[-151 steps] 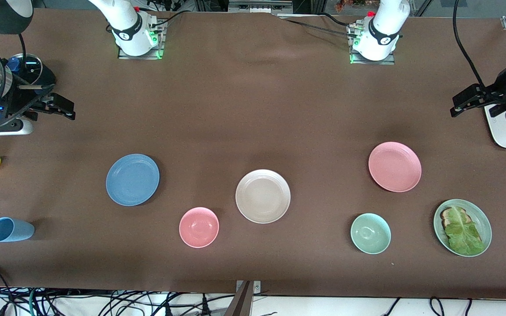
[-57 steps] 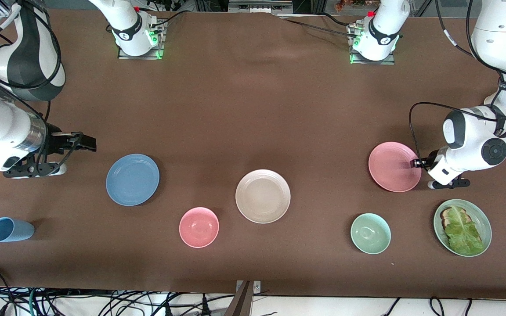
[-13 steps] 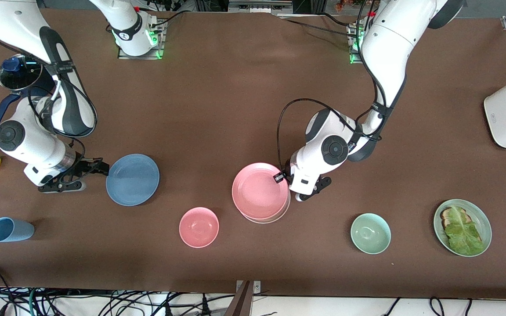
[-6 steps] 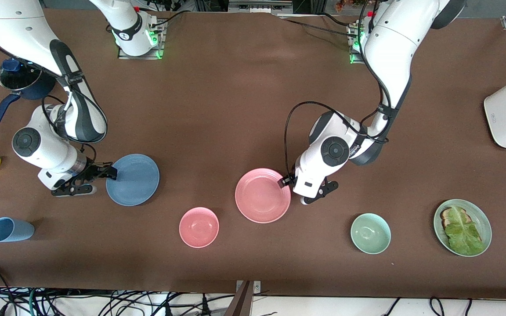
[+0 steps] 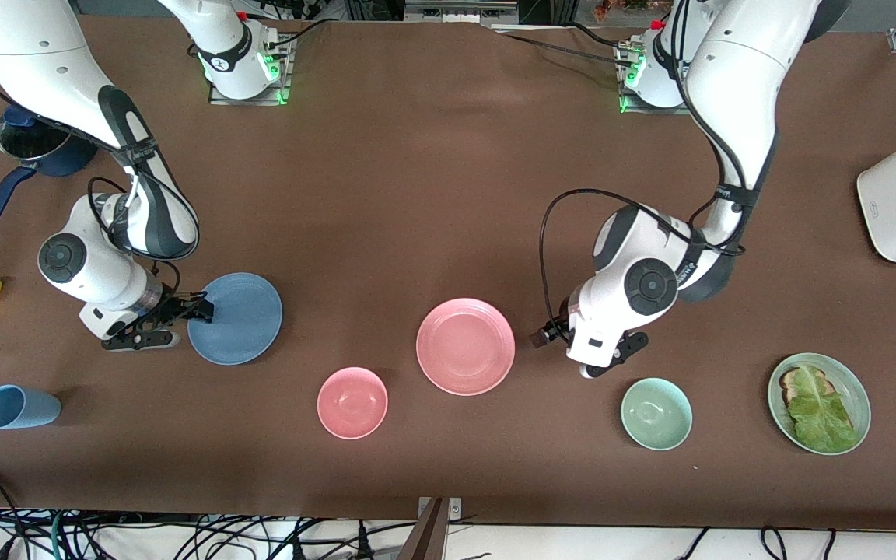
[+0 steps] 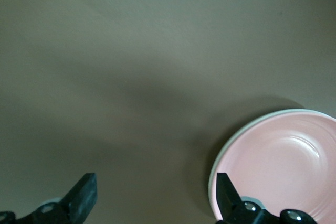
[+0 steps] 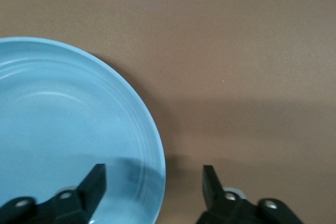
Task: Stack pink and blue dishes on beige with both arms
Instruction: 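Open the left gripper and withdraw while the right gripper grasps the blue plate, then lift the blue plate with the right gripper and carry it onto the pink plate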
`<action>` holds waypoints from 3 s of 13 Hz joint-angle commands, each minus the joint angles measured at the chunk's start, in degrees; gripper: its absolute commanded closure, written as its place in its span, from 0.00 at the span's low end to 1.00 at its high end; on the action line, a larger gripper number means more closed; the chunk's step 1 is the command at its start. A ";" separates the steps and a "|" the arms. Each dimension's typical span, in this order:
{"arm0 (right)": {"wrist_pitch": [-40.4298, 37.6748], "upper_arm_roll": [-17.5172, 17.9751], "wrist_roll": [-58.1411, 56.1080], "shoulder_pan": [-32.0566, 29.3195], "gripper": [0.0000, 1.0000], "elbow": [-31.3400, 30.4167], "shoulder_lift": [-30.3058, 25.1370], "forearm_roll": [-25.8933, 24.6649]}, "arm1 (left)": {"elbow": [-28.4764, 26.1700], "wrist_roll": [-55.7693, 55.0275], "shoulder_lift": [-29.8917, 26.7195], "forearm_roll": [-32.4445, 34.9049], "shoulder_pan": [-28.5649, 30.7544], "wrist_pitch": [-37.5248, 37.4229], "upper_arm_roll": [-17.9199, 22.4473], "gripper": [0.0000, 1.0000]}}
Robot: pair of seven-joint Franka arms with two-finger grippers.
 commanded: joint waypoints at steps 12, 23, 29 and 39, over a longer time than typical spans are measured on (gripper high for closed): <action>-3.89 1.69 -0.82 -0.49 1.00 3.12 -1.07 1.40 | -0.42 37.30 -7.91 4.08 23.12 -19.52 -0.35 0.00; -27.04 9.68 2.07 1.87 1.00 23.17 -2.05 6.59 | -7.52 52.26 -26.89 4.09 20.87 -22.16 5.79 0.00; -23.53 9.60 14.54 12.23 1.00 23.35 -0.56 5.71 | -12.98 51.82 -37.00 4.09 16.02 -23.91 6.59 0.00; -13.78 6.19 38.90 29.37 1.00 36.88 12.89 0.78 | -10.17 52.61 -39.65 3.21 15.23 -32.18 6.41 0.00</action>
